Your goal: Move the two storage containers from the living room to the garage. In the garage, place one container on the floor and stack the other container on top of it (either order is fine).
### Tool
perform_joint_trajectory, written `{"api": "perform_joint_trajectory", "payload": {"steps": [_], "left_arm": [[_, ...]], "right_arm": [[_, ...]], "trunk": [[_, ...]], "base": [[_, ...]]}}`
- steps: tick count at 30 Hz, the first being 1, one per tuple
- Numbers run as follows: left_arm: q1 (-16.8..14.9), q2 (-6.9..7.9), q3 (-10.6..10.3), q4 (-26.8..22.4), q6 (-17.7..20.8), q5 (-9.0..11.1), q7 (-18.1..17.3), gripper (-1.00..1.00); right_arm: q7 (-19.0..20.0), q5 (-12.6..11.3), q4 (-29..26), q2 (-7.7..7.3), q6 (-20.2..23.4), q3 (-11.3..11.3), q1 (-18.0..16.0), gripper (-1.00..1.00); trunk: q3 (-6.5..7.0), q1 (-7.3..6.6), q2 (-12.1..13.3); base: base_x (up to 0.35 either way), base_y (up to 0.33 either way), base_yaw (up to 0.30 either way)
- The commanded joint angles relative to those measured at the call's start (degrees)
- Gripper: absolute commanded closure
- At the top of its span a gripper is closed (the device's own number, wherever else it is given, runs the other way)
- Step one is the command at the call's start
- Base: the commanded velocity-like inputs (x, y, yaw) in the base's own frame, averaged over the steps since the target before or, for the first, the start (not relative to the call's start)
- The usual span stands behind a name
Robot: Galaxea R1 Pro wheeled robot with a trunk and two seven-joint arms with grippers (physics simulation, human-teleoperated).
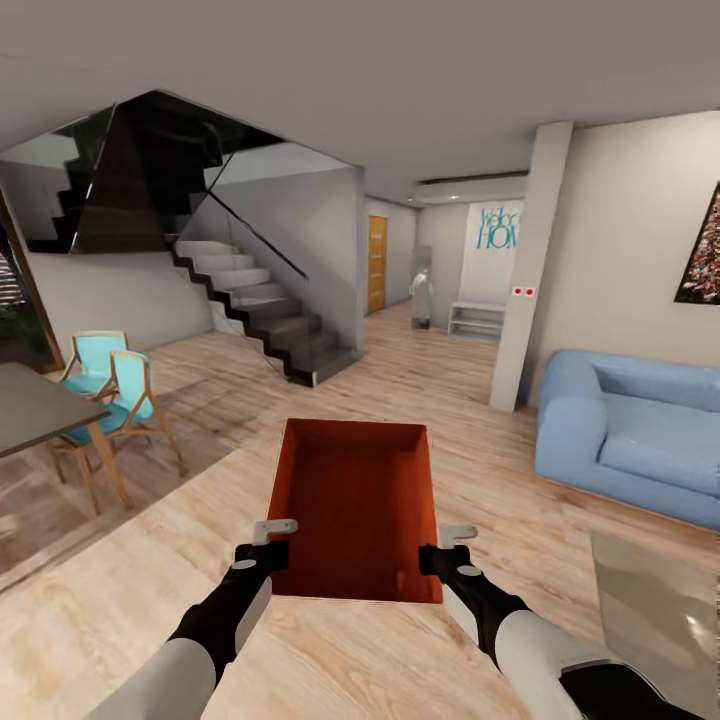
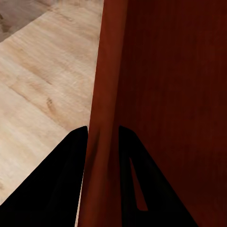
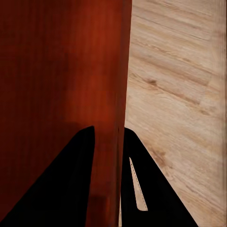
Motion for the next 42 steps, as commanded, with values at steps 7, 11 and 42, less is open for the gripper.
{"api": "perform_joint_trajectory", "payload": {"steps": [7,11,42], "left_arm": [[0.02,-0.07,0.32,0.09,0.45,-0.12,2.37,1.0],[0.02,-0.07,0.34,0.03,0.45,-0.12,2.37,1.0],[0.02,-0.07,0.32,0.02,0.45,-0.12,2.37,1.0]], "right_arm": [[-4.31,0.08,-0.08,0.03,-2.78,-1.01,-0.09,1.0],[-4.24,-0.19,-0.08,0.02,-2.78,-1.01,-0.09,1.0],[-4.31,-0.13,-0.08,0.02,-2.78,-1.01,-0.09,1.0]], "trunk": [[-0.09,0.04,-0.07],[-0.09,0.04,-0.07],[-0.09,0.04,-0.07]], "base": [[0.318,0.095,-0.229],[0.318,0.095,-0.016],[0.318,0.095,0.0]]}}
